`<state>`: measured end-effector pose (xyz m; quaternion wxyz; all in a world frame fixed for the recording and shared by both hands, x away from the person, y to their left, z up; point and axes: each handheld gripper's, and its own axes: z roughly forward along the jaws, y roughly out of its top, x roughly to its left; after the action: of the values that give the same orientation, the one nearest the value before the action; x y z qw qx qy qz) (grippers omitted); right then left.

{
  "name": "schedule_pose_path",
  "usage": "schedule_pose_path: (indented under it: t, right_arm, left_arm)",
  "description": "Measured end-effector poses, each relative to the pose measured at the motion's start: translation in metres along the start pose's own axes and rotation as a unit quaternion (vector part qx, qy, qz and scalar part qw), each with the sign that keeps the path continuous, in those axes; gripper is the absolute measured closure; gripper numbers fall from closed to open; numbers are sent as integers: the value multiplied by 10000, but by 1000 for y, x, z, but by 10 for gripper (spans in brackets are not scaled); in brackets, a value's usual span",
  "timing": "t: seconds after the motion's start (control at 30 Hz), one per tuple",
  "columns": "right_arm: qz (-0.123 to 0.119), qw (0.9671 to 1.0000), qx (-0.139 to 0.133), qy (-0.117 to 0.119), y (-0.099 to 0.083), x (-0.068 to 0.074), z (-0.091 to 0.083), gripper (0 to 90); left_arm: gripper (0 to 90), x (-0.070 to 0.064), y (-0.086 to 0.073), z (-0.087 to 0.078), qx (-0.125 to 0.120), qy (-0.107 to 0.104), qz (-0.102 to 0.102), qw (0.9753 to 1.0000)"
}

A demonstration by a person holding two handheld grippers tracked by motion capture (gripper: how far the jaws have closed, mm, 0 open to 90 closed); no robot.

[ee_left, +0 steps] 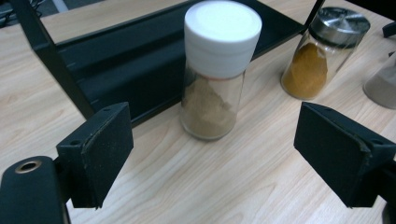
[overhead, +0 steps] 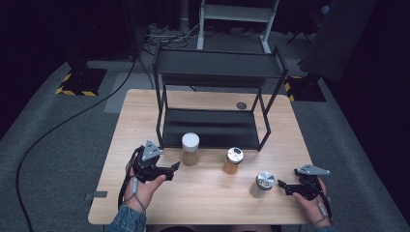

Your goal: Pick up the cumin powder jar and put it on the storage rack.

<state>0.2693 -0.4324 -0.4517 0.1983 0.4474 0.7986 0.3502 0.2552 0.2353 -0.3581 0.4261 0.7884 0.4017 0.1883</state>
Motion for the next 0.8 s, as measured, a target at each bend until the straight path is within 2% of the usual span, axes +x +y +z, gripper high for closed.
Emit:
schedule_pose_path:
  t: [0.47,0.8]
  right_arm:
    - [-19,10000,0,27,0,-1,0,74]
    - [-21,10000,-2,28,0,-1,0,75]
  left_arm:
    - [124,2,18,22,-18,-25,-12,10000]
    - [124,-3,27,39,-29,22,44,10000]
